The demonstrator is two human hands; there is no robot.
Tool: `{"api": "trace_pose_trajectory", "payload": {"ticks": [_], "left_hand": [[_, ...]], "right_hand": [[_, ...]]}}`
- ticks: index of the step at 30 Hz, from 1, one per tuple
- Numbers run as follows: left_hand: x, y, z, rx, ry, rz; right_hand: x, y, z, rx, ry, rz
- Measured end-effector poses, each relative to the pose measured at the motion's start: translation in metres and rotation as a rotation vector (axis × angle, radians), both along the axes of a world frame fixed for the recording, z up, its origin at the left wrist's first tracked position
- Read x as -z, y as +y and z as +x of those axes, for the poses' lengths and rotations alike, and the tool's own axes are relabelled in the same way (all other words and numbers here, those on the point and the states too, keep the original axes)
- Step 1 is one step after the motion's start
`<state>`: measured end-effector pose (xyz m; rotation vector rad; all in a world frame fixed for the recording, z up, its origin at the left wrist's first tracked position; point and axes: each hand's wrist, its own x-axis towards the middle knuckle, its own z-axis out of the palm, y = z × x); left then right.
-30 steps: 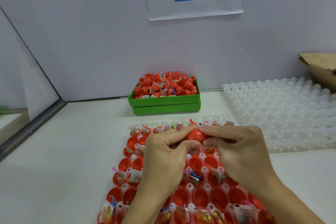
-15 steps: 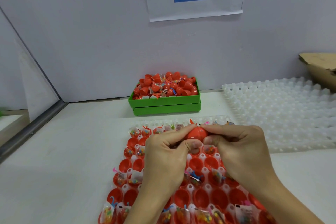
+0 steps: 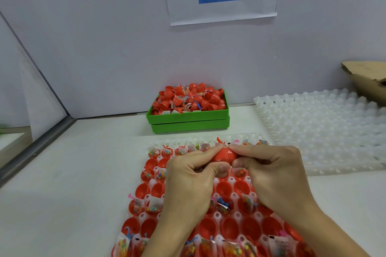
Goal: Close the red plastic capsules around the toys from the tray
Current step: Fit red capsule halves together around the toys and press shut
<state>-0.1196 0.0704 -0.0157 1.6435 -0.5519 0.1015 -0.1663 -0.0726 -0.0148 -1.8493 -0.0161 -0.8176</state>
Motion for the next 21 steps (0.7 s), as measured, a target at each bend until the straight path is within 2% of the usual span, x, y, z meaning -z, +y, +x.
{"api": "trace_pose_trajectory", "payload": {"ticks": [14, 21], "left_hand": [[0.0009, -0.0009, 0.0, -0.022, -0.038, 0.039], [-0.0088, -0.0032, -0.0044, -0.023, -0.028, -0.013]], "right_hand": [[0.002, -0.0001, 0.0002, -0.028, -0.023, -0.047], [-0.0008, 0.0022, 0.0033, -0.047, 0.034, 0.194]]}}
